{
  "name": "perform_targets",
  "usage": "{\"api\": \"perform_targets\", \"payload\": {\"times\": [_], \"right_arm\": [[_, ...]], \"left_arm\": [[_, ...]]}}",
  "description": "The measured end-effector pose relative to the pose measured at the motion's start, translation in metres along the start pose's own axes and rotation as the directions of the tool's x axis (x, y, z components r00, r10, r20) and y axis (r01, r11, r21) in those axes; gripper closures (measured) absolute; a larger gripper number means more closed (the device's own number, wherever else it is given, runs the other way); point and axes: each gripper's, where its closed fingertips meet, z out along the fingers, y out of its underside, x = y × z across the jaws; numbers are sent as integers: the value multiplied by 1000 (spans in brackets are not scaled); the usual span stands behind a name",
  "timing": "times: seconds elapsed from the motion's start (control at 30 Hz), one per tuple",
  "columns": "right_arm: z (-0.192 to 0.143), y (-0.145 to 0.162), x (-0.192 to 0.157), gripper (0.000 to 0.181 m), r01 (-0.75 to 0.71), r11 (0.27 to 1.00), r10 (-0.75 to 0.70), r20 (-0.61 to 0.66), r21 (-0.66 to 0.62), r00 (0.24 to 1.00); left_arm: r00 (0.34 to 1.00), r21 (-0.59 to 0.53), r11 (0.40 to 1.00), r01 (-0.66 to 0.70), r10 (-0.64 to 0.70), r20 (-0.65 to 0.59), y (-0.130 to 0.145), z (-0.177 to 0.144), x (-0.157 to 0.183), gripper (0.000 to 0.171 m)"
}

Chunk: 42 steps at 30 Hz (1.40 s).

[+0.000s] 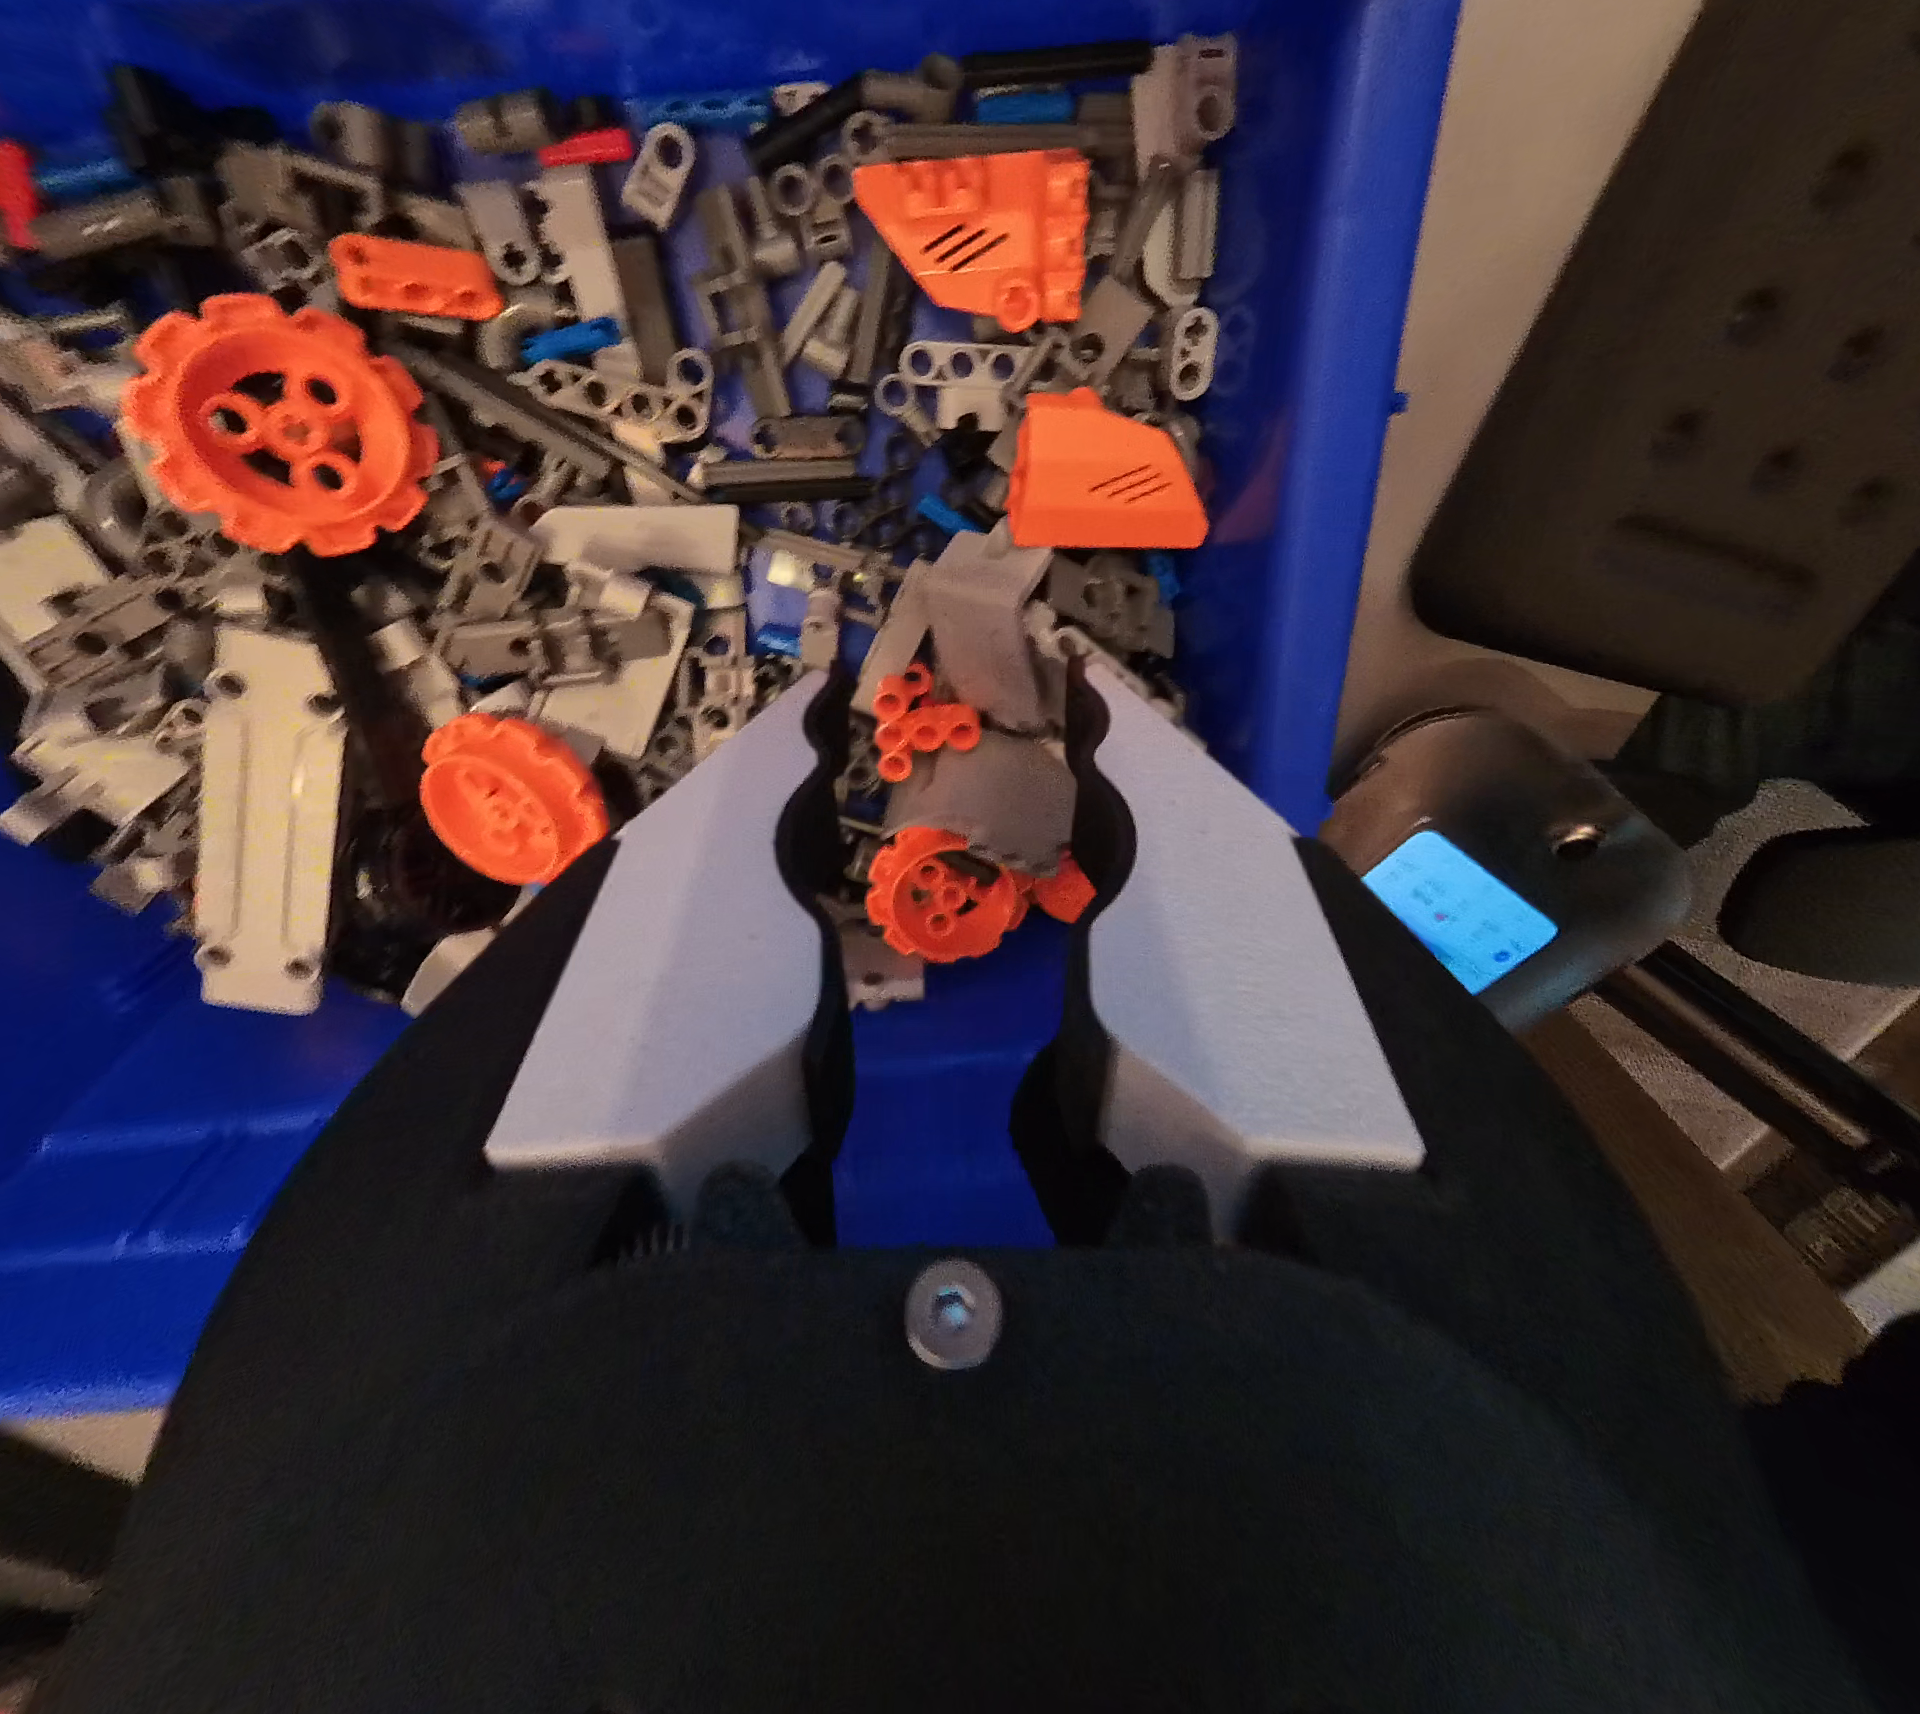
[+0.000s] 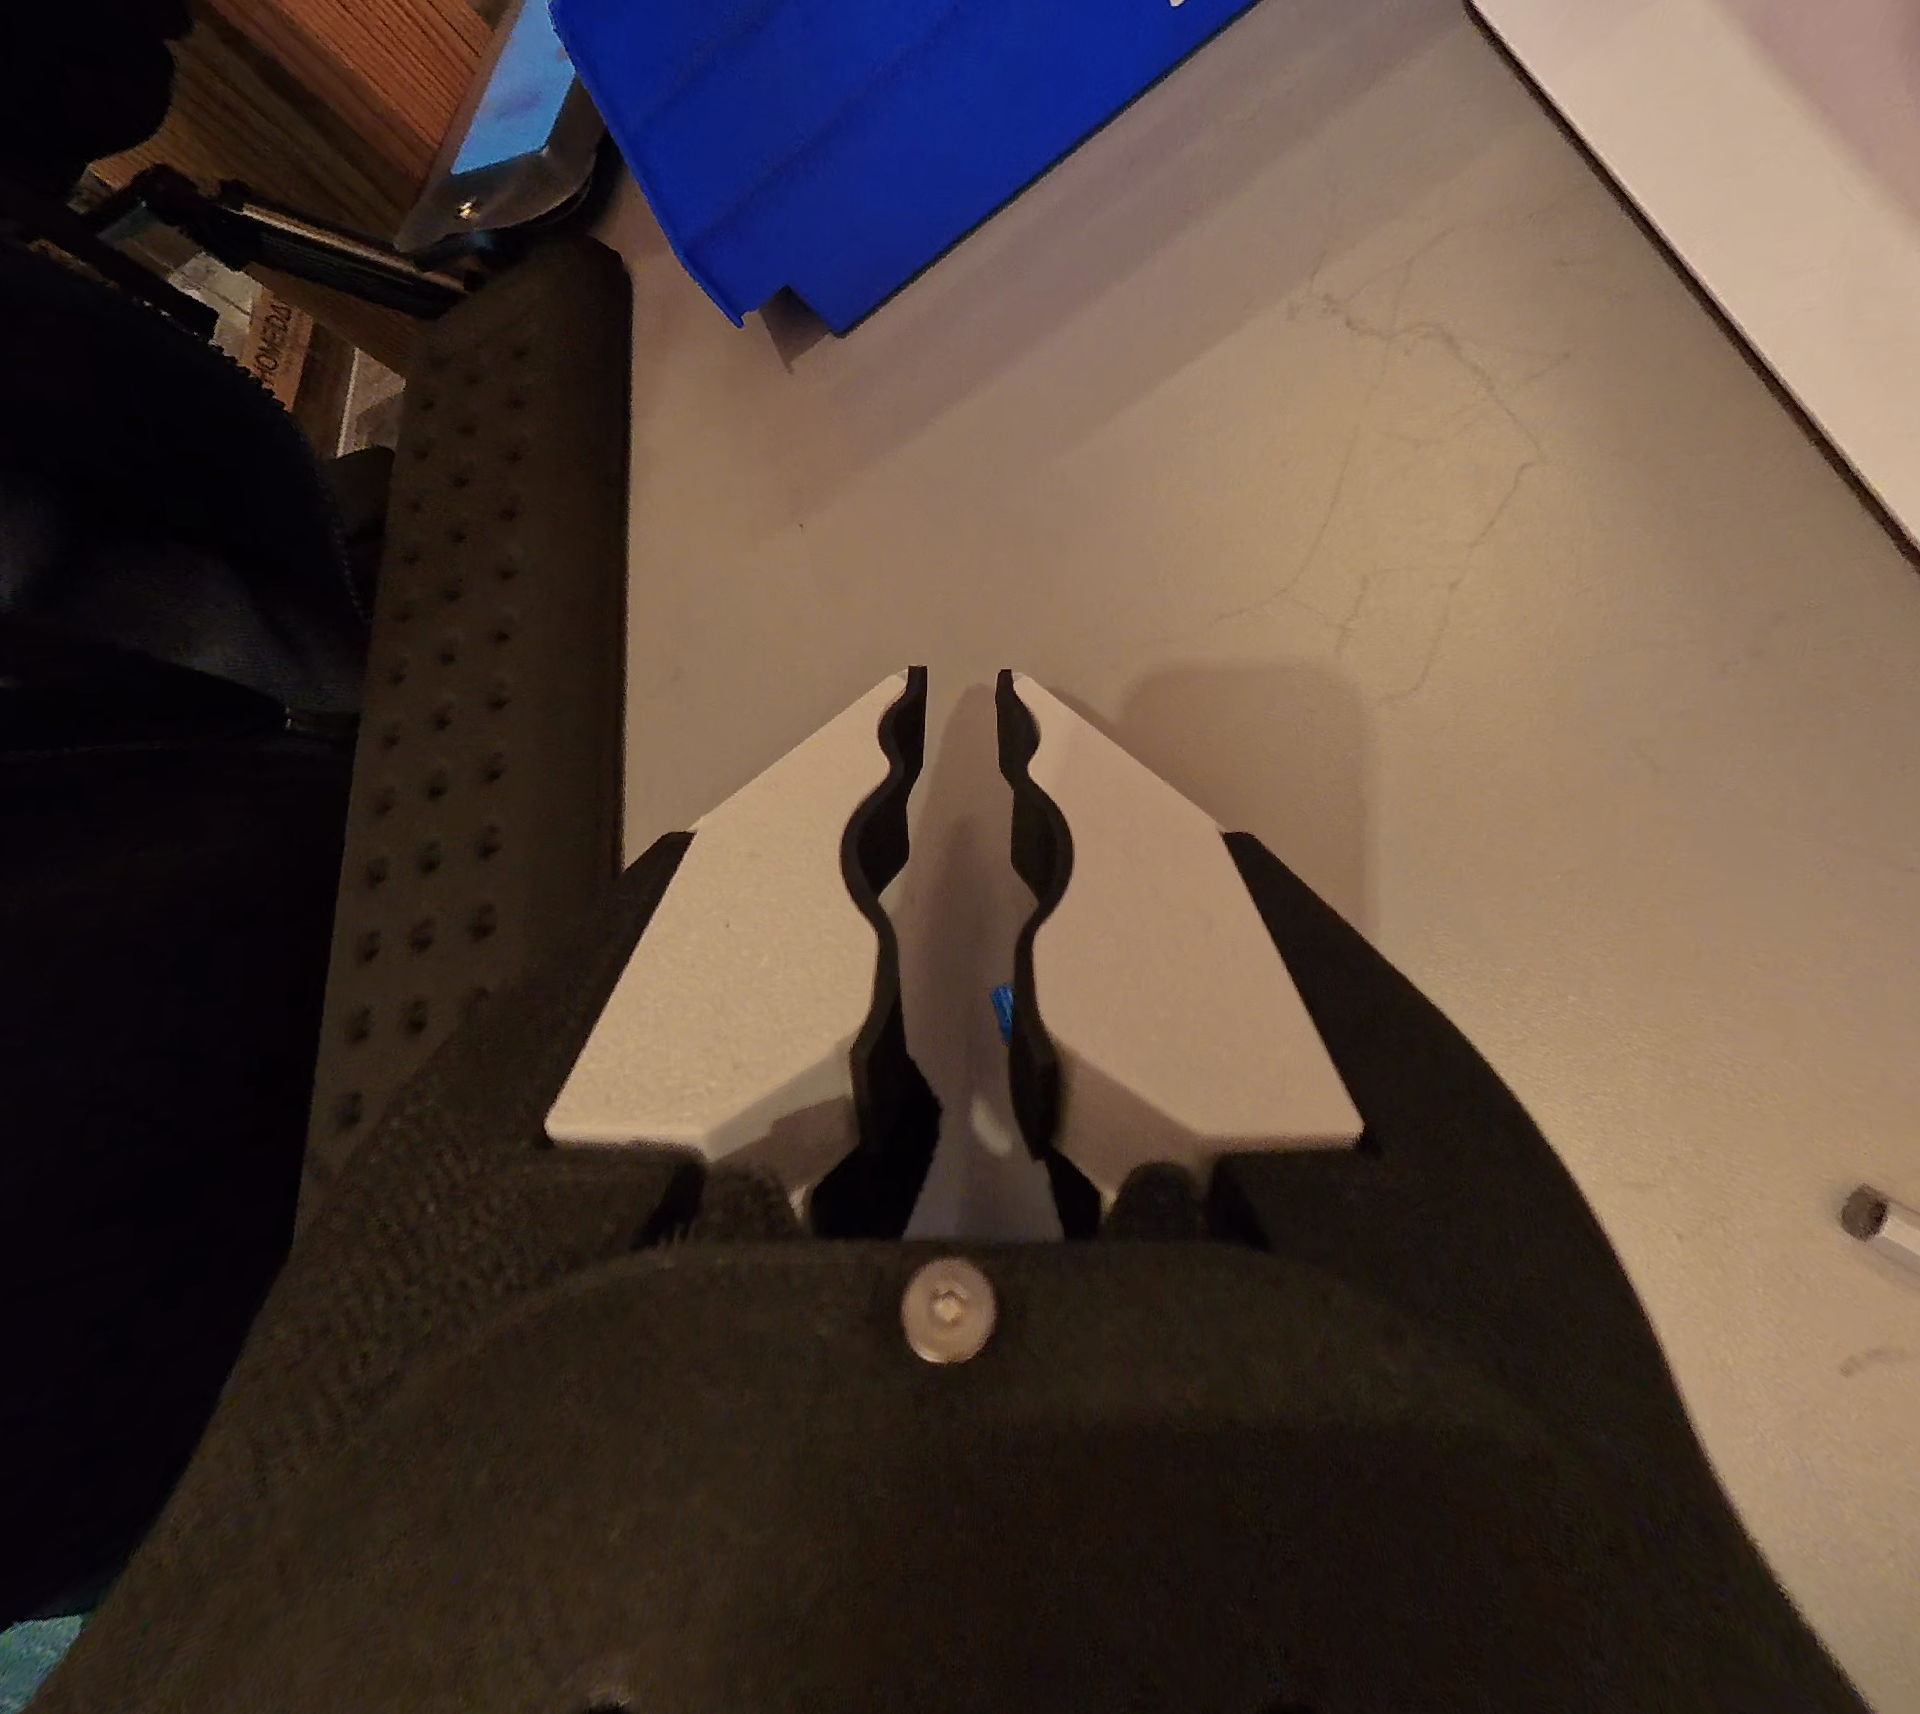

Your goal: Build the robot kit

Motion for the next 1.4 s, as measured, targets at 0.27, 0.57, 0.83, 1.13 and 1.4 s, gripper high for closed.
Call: {"api": "perform_targets", "payload": {"times": [0.27,0.57,0.83,1.13,1.4], "right_arm": [[1,2,1,169,-5,1000,5,1,-5,1000],[0,1,1,170,-6,1000,6,2,1,1000],[0,2,3,170,-11,1000,11,4,3,1000],[0,2,3,170,-12,1000,12,3,3,1000],[-1,2,3,170,-12,1000,12,3,5,1000]], "left_arm": [[997,-60,998,-36,32,-77,-1,24,14,135],[1000,-35,999,-10,10,-17,1,19,-1,153],[995,38,998,48,-51,87,1,-6,-38,154],[970,150,981,124,-152,191,-5,-20,-94,154],[945,160,975,156,-194,262,-3,-19,-116,135]]}}
